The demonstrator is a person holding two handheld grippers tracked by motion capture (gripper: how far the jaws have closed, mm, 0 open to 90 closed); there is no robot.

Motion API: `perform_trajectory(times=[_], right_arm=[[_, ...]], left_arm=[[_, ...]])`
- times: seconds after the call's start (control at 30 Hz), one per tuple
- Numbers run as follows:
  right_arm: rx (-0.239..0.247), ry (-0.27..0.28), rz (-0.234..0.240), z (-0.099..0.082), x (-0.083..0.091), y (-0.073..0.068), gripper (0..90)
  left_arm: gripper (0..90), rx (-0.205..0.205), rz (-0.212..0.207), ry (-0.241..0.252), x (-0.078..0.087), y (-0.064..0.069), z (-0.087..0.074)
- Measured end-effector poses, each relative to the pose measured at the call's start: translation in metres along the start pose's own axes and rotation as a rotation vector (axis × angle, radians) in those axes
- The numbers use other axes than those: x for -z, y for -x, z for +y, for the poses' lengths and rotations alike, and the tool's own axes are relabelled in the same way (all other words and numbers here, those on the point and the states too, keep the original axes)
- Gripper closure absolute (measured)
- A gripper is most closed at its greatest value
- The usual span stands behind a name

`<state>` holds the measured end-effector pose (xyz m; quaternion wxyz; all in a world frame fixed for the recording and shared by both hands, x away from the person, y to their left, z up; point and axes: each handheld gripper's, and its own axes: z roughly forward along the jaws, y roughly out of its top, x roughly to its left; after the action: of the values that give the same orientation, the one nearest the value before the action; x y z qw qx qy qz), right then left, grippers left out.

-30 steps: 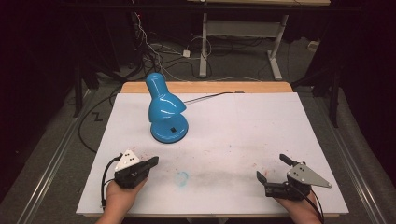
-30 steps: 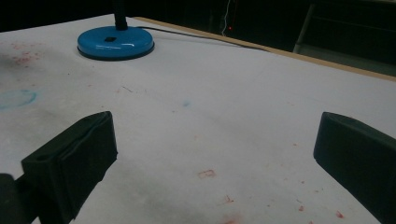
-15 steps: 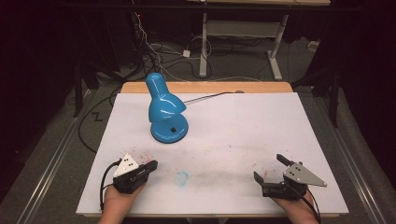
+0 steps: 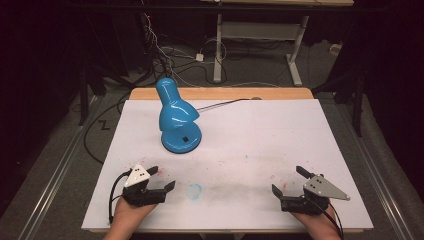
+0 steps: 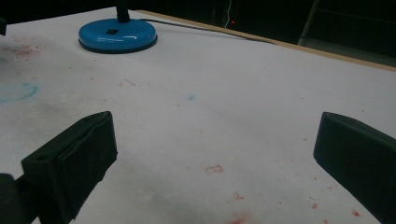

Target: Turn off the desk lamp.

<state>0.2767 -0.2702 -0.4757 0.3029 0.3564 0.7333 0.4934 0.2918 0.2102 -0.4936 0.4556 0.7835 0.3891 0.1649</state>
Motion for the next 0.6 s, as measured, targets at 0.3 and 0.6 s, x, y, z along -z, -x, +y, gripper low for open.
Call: perform_trajectory(times=[0.3,0.6], right_arm=[[0.000,0.003,0.000,0.001,0.001,-0.001,0.5],[0.000,-0.008,0.004,-0.001,-0.002,0.000,0.6]], left_arm=[[0.0,-0.045,-0.008,0.112,0.011,0.005,0.005],[0.0,-0.026,0.015,0.108,0.011,-0.002,0.003]])
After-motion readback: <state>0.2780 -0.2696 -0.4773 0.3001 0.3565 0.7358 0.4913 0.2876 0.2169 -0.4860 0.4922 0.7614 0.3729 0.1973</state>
